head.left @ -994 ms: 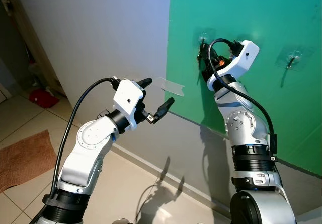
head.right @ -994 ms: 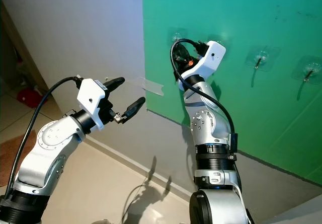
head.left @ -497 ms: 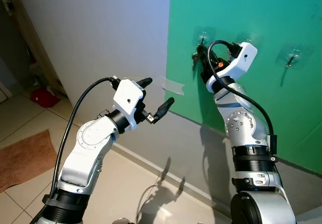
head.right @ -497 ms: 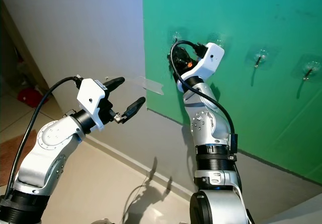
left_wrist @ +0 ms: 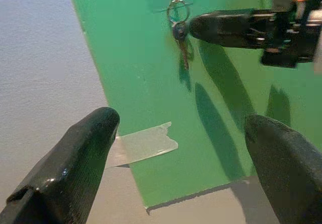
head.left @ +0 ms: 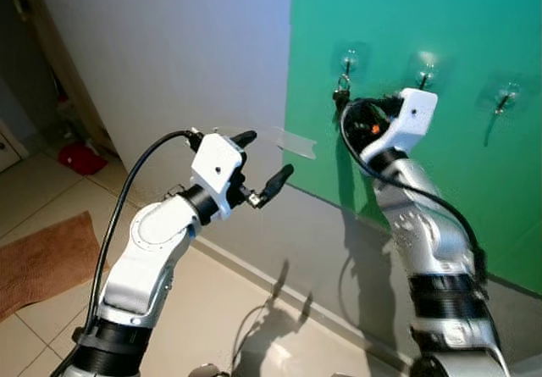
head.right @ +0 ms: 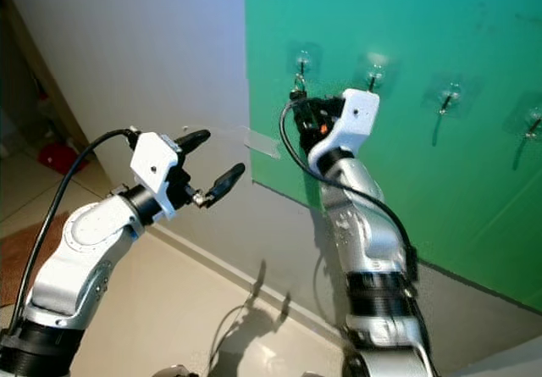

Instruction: Hang keys on a hook

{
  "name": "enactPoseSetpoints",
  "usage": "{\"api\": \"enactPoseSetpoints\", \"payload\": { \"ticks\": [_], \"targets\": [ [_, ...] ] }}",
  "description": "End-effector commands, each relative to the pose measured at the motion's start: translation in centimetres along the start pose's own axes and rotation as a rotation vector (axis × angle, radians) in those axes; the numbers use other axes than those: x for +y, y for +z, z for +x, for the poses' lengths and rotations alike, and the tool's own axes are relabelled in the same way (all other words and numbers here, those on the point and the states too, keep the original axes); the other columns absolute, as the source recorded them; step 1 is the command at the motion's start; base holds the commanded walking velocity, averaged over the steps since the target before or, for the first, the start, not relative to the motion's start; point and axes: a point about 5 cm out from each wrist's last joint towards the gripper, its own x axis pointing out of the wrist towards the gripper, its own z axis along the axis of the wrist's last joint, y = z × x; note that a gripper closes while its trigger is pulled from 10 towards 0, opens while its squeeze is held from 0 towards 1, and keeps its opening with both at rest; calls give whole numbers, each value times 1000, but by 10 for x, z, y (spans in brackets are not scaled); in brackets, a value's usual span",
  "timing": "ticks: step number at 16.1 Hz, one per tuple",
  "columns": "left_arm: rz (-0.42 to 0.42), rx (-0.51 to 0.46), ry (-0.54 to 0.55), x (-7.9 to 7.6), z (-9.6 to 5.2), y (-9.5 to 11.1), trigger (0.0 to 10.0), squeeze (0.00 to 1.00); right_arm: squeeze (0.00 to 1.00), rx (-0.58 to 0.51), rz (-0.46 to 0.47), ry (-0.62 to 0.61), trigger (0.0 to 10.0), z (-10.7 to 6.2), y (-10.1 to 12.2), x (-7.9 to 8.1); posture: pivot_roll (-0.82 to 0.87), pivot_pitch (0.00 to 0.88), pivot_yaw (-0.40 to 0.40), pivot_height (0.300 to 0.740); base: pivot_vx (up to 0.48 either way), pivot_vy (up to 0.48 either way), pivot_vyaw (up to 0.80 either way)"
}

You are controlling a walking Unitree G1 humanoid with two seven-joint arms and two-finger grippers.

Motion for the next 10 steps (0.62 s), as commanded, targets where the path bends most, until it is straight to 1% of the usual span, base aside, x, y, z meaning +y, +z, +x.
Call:
{"api": "enactPoseSetpoints", "payload": {
  "ticks": [1,2,4,5,6,7,10],
  "targets": [
    [23,6,40,4,0,-1,10000,0,0,-10,-23,-8,10000,-11,5,-4,-49,0,16,718,0,0,0],
    [22,6,71,6,-1,-2,10000,0,0,-27,3,35,10000,-19,7,-1,-59,0,17,718,0,0,0],
    [18,7,91,8,-3,-4,10000,0,0,-39,59,95,10000,-28,8,1,-60,0,16,718,0,0,0],
    [22,7,99,9,-4,-4,10000,0,0,-30,104,188,10000,-40,9,2,-60,0,15,718,0,0,0],
    [20,1,103,10,-5,-4,10000,0,0,-7,113,256,10000,-50,10,2,-64,0,12,718,0,0,0],
    [14,-12,102,9,-5,-3,10000,0,0,11,91,282,10000,-55,9,-2,-68,0,13,718,0,0,0],
    [-25,-54,92,6,-5,-2,10000,0,0,21,74,311,10000,-61,11,-5,-71,0,10,718,0,0,0]
  ]
}}
